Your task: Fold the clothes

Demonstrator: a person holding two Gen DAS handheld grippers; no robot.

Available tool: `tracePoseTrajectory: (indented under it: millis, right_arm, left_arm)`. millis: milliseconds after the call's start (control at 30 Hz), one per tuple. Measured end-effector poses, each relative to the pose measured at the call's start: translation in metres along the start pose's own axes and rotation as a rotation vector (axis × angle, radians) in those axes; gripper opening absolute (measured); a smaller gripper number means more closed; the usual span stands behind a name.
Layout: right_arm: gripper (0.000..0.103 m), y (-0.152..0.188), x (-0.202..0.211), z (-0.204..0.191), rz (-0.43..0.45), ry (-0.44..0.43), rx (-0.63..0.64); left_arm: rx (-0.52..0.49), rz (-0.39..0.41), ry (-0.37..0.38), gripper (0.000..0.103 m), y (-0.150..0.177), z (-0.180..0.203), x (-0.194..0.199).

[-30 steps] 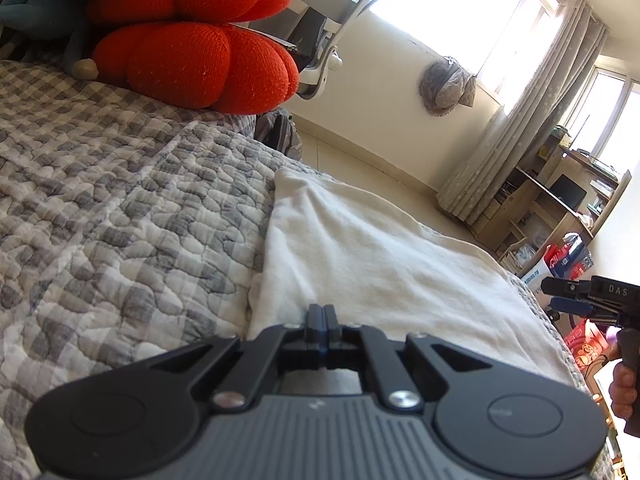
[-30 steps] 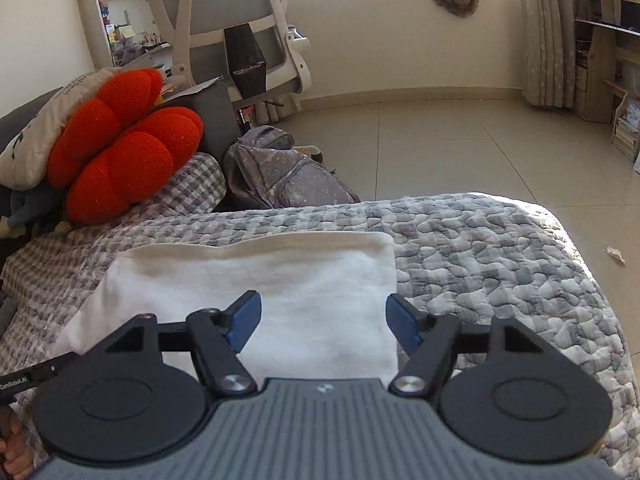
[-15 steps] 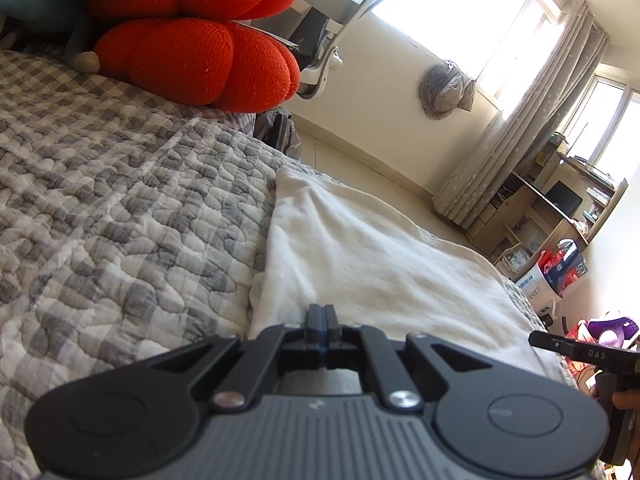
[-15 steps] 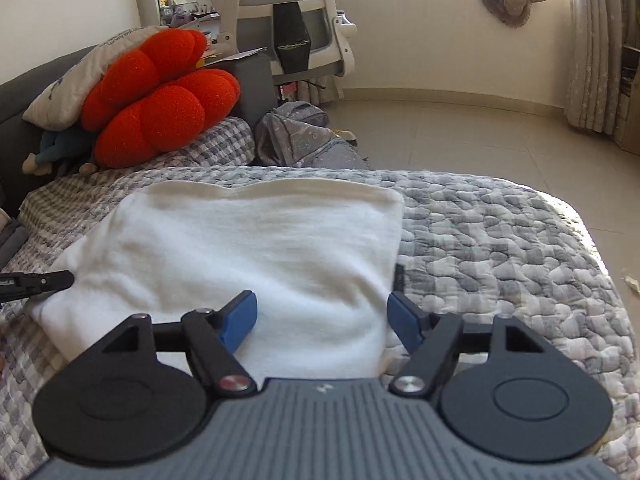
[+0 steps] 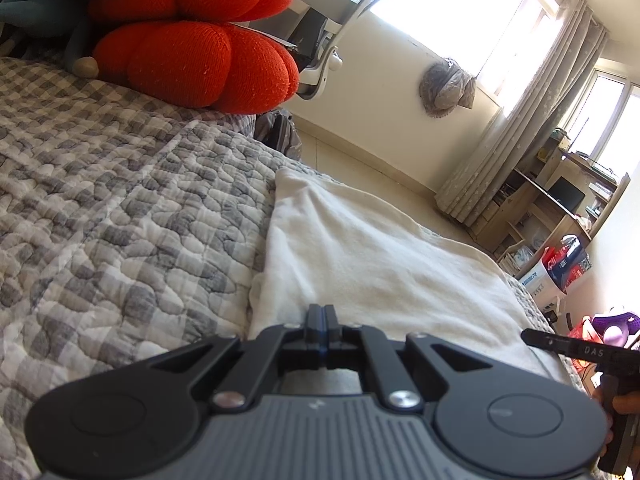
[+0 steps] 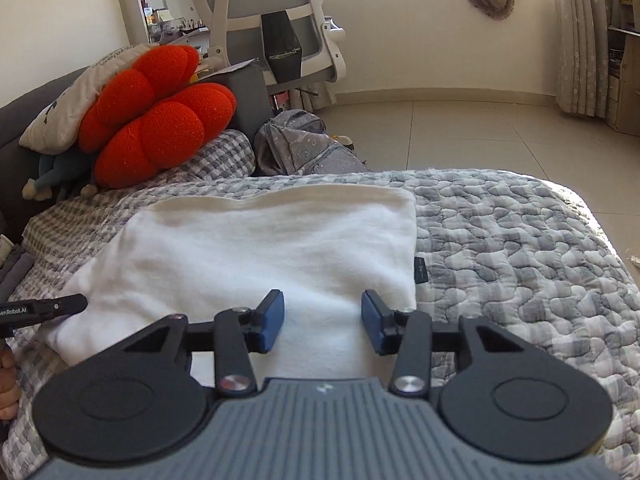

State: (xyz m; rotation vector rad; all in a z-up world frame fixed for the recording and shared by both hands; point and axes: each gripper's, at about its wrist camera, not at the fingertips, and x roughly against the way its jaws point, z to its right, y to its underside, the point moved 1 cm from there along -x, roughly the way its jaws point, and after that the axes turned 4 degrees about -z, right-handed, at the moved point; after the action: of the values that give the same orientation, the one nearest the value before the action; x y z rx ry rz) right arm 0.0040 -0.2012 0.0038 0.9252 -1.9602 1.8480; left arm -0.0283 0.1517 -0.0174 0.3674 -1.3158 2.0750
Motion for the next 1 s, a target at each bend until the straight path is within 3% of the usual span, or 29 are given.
tracePoseTrajectory:
  millis: [167,267,333,367,400,500,600,800,1000]
  right_arm:
    - [0.048,0.008,-0.007,-0.005,0.027,0.049,0.051]
    - [0.048,0.009,-0.007,-0.003,0.034,0.046,0.043]
    - [0.049,0.01,-0.007,-0.002,0.038,0.048,0.044]
    - [0.049,0.011,-0.007,-0.002,0.039,0.048,0.044]
    - [0.05,0.012,-0.006,-0.002,0.041,0.048,0.043]
    - [0.05,0.014,-0.005,0.0,0.043,0.042,0.03]
    - [0.051,0.014,-0.005,0.0,0.043,0.046,0.031]
    - [0.051,0.015,-0.004,0.002,0.045,0.043,0.016]
    - [0.052,0.014,-0.004,0.003,0.045,0.04,0.008]
  left_arm:
    - [0.012,-0.011,0.005,0.003,-0.002,-0.001,0.0]
    - [-0.033,-0.031,-0.021,0.003,-0.009,0.007,0.004]
    - [-0.077,0.003,-0.07,0.024,-0.02,0.019,0.013]
    - [-0.085,0.031,-0.081,0.049,-0.026,0.024,0.018]
    - [-0.089,0.056,-0.074,0.059,-0.036,0.03,0.021]
    - [-0.138,0.05,-0.069,0.059,-0.063,0.055,0.011]
    - [-0.208,0.007,-0.135,0.059,-0.078,0.074,-0.023]
    - [-0.186,-0.099,-0.143,0.057,-0.075,0.066,-0.087]
    - [-0.28,-0.053,-0.204,0.051,-0.064,0.059,-0.09]
